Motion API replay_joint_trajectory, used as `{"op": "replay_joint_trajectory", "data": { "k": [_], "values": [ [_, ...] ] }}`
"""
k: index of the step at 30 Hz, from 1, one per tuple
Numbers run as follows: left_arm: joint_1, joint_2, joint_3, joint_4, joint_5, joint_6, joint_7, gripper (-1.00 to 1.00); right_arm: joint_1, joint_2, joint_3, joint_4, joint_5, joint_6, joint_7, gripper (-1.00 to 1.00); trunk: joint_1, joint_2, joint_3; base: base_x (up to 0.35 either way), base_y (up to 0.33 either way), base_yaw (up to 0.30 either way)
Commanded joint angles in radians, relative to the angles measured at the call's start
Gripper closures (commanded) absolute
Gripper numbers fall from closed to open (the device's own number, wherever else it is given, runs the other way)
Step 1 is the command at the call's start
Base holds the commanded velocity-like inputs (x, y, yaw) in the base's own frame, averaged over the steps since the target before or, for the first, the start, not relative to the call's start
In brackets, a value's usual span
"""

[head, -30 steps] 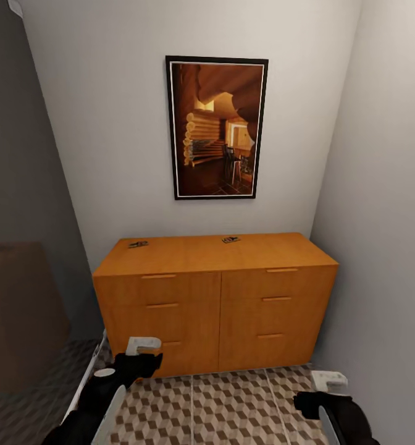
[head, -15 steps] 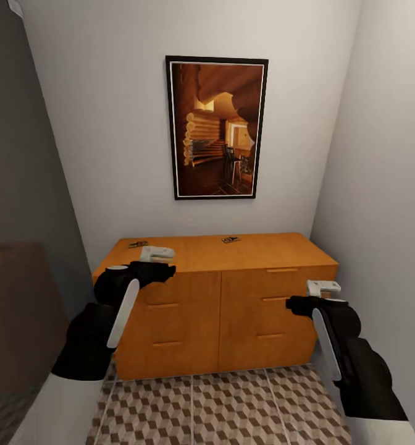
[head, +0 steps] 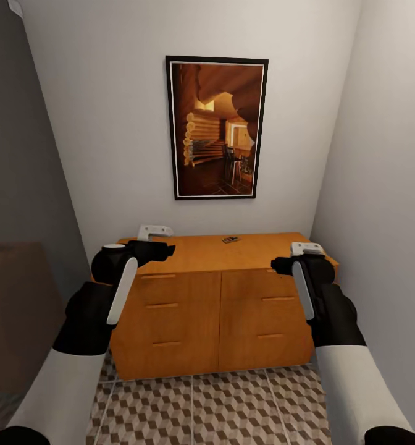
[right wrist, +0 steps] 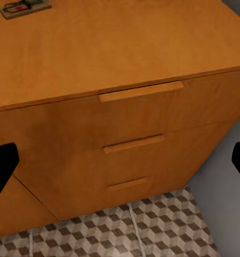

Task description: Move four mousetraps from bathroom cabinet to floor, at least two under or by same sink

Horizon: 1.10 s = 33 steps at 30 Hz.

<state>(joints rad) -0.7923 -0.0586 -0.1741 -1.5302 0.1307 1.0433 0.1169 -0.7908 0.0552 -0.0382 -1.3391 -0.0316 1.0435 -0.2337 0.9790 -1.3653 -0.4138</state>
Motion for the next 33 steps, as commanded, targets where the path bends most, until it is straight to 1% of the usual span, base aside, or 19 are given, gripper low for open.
{"op": "replay_joint_trajectory", "data": {
  "k": [1,5,7,9,10,15,16,19,20,23,24,26,27,31,32,33],
  "values": [
    [-0.001,0.0,0.002,-0.001,0.01,0.004,0.01,-1.0,-0.015,0.016,-0.001,0.006,-0.003,0.004,-0.017,-1.0,0.0,-0.001,-0.001,0.006,0.0,0.0],
    [-0.002,0.001,0.008,0.0,0.008,0.004,0.01,-1.0,-0.037,0.045,0.0,0.014,-0.003,0.004,-0.051,-1.0,0.0,-0.001,-0.001,0.074,0.0,0.0],
    [-0.002,0.004,0.014,0.002,0.012,0.004,0.01,-1.0,-0.048,0.072,0.0,0.018,-0.003,0.004,-0.088,-1.0,0.0,-0.001,-0.001,0.219,0.0,0.0],
    [-0.002,0.007,0.019,0.006,0.013,0.004,0.01,-1.0,-0.051,0.085,0.001,0.019,-0.004,0.004,-0.102,-1.0,0.0,-0.001,-0.001,0.265,0.0,0.0],
    [-0.002,0.009,0.027,0.01,0.015,0.004,0.01,-1.0,-0.053,0.095,0.003,0.02,-0.005,0.004,-0.112,-1.0,0.0,-0.001,-0.001,0.29,0.0,0.0],
    [-0.002,0.014,0.06,0.021,0.019,0.004,0.01,-1.0,-0.055,0.108,0.015,0.021,-0.007,0.004,-0.123,-1.0,0.0,-0.001,-0.001,0.305,0.0,0.0],
    [-0.002,0.016,0.076,0.026,0.02,0.004,0.011,-1.0,-0.055,0.11,0.023,0.021,-0.007,0.004,-0.125,-1.0,0.0,-0.001,-0.001,0.316,0.0,0.0],
    [-0.002,0.021,0.097,0.037,0.02,0.004,0.011,-1.0,-0.056,0.113,0.036,0.021,-0.007,0.004,-0.127,-1.0,0.0,-0.001,-0.001,0.319,0.0,0.0],
    [-0.003,0.028,0.107,0.044,0.021,0.004,0.012,-1.0,-0.056,0.114,0.047,0.021,-0.006,0.004,-0.128,-1.0,0.0,-0.001,-0.001,0.321,0.0,0.0],
    [-0.003,0.046,0.116,0.055,0.021,0.004,0.012,-1.0,-0.06,0.115,0.062,0.022,-0.005,0.004,-0.13,-1.0,0.0,-0.001,-0.001,0.322,0.0,0.0],
    [-0.003,0.061,0.119,0.063,0.022,0.004,0.011,-1.0,-0.066,0.116,0.069,0.023,-0.006,0.004,-0.13,-1.0,0.0,-0.001,-0.001,0.323,0.0,0.0],
    [-0.003,0.076,0.121,0.073,0.023,0.004,0.011,-1.0,-0.075,0.117,0.074,0.027,-0.006,0.004,-0.13,-1.0,0.0,-0.001,-0.001,0.323,0.0,0.0],
    [-0.003,0.091,0.123,0.086,0.023,0.004,0.011,-1.0,-0.085,0.117,0.077,0.038,-0.006,0.004,-0.13,-1.0,0.0,-0.001,-0.001,0.324,0.0,0.0],
    [-0.003,0.117,0.125,0.111,0.026,0.004,0.011,-1.0,-0.115,0.119,0.08,0.08,-0.007,0.004,-0.13,-1.0,0.0,-0.001,-0.001,0.324,0.0,0.0],
    [-0.003,0.129,0.125,0.121,0.026,0.004,0.01,-1.0,-0.133,0.119,0.081,0.11,-0.007,0.004,-0.13,-1.0,0.0,-0.001,-0.001,0.324,0.0,0.0],
    [-0.002,0.134,0.126,0.125,0.027,0.004,0.01,-1.0,-0.142,0.119,0.082,0.127,-0.007,0.004,-0.13,-1.0,0.0,-0.001,-0.001,0.324,0.0,0.0]
  ]
}}
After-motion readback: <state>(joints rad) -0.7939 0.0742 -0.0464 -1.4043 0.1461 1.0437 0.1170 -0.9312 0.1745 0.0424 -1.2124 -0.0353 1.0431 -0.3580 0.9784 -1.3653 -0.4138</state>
